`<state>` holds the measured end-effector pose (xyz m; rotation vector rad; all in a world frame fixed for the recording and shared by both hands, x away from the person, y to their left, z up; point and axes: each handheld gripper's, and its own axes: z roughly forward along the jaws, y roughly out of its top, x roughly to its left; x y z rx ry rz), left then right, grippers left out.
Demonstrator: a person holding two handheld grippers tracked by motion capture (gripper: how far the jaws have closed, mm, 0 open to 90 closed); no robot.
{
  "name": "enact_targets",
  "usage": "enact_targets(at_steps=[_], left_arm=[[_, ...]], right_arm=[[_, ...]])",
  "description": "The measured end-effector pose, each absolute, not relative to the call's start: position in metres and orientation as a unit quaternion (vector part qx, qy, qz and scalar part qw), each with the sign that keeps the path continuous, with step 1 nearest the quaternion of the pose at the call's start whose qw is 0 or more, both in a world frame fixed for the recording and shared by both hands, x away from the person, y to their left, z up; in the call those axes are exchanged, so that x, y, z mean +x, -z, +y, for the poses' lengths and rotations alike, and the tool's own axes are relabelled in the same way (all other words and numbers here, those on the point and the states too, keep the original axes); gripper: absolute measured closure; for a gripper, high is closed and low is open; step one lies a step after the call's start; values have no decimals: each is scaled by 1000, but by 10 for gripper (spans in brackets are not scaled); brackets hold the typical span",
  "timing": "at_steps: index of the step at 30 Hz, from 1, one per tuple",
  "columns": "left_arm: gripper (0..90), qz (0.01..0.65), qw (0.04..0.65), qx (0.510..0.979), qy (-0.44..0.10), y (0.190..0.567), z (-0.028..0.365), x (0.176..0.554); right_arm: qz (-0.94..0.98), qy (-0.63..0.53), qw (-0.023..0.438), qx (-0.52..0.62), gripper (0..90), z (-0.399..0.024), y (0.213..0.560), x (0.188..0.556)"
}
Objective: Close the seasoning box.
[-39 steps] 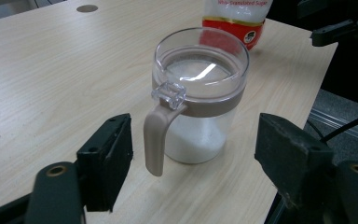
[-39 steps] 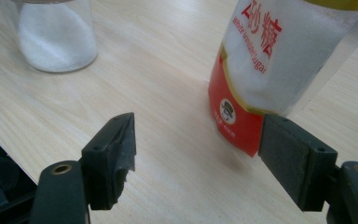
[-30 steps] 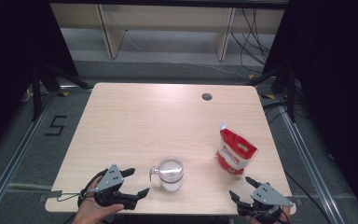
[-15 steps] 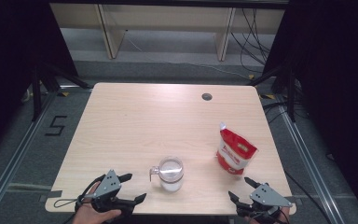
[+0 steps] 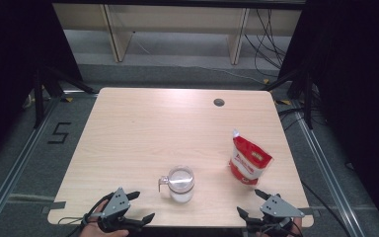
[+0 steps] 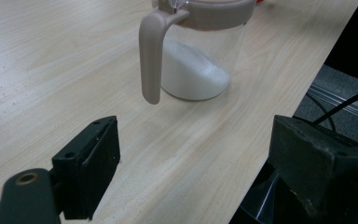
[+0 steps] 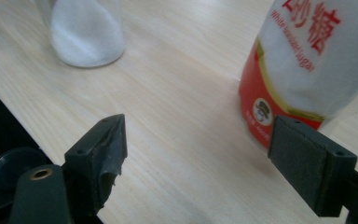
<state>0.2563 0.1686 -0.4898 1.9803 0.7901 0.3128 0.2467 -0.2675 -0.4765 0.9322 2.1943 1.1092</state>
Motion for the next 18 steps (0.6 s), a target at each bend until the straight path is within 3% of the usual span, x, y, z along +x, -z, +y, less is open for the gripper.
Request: enact_targets(at_steps=[18], left_arm=[[163,320,466,815,-129,493,169,259]], right_arm=[[814,-395,228,360,204,-268,482,249]])
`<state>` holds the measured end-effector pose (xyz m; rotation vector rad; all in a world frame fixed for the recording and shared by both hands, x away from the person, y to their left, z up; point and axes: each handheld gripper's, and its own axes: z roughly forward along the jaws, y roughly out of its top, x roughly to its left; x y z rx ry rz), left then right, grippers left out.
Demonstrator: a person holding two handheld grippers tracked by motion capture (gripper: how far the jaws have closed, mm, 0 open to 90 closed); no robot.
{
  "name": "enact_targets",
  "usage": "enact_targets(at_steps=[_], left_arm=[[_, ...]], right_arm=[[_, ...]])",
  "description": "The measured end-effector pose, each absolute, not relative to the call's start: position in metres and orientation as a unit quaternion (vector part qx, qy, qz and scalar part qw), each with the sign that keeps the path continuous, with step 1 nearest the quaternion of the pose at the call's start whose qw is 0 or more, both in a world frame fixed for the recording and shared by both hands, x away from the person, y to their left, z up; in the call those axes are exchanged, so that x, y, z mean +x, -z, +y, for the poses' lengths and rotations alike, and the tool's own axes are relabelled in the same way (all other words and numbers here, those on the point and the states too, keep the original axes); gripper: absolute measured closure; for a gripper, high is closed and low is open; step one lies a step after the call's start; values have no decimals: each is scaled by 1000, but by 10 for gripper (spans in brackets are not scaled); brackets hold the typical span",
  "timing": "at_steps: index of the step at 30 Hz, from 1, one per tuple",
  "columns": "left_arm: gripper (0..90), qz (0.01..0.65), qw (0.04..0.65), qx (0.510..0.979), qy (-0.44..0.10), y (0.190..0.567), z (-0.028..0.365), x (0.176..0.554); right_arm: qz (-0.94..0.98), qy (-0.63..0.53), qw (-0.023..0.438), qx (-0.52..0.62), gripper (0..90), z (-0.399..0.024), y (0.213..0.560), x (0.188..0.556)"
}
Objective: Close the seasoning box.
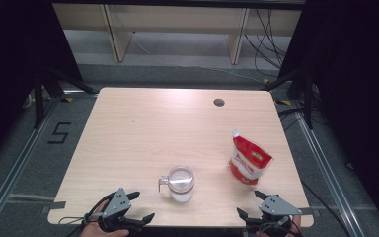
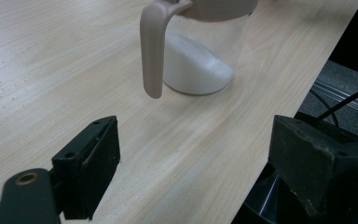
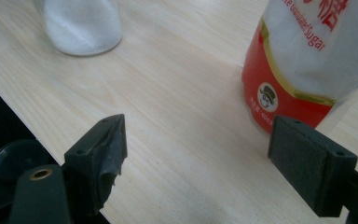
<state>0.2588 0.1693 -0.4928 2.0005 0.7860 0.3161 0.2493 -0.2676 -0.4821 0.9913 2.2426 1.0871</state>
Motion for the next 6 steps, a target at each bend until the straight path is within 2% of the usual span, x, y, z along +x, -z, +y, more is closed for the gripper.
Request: enact_targets(at_steps=[2,6], left_arm=[[163,321,464,815,-128,493,169,259],[163,320,465,815,-129,493,169,258]], right_arm=[[813,-394,237,358,204,-269,482,250],[812,-394,225,368,204,-269,484,250]])
